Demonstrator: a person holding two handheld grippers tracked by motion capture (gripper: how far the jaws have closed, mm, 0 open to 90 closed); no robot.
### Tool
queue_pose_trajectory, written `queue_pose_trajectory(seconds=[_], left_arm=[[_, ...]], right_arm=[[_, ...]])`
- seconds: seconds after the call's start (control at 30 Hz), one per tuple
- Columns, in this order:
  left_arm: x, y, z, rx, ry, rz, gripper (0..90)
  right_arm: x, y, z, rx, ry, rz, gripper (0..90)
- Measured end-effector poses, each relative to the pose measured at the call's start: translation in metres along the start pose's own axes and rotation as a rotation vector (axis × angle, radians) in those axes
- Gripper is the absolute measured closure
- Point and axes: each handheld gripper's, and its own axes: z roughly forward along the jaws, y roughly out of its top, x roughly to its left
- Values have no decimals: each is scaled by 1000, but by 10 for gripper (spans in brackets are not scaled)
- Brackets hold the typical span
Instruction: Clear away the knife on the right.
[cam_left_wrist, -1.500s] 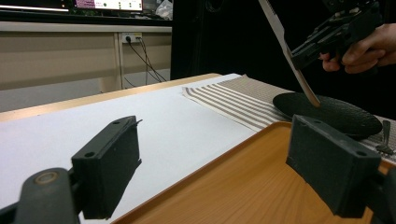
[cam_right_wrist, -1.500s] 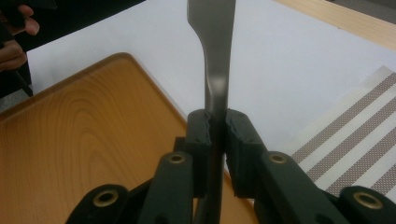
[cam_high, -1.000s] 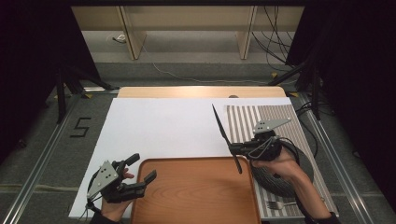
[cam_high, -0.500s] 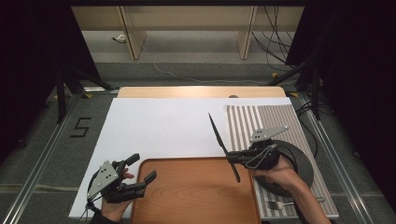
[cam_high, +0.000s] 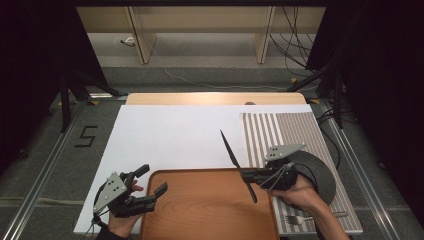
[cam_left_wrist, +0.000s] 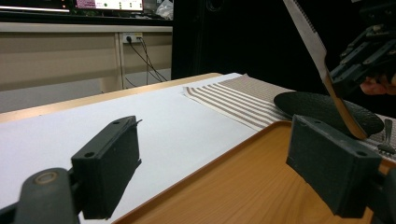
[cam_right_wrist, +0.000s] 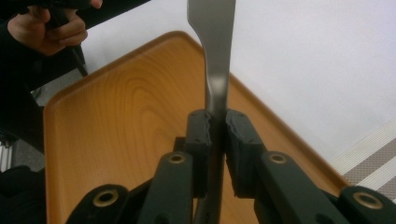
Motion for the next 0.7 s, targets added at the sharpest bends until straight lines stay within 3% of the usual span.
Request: queue_pose_trajectory(seconds=[0.7], left_arm=[[0, 0, -1, -1, 7, 2, 164]], right_arm=[[23, -22, 15, 90, -1, 13, 808]])
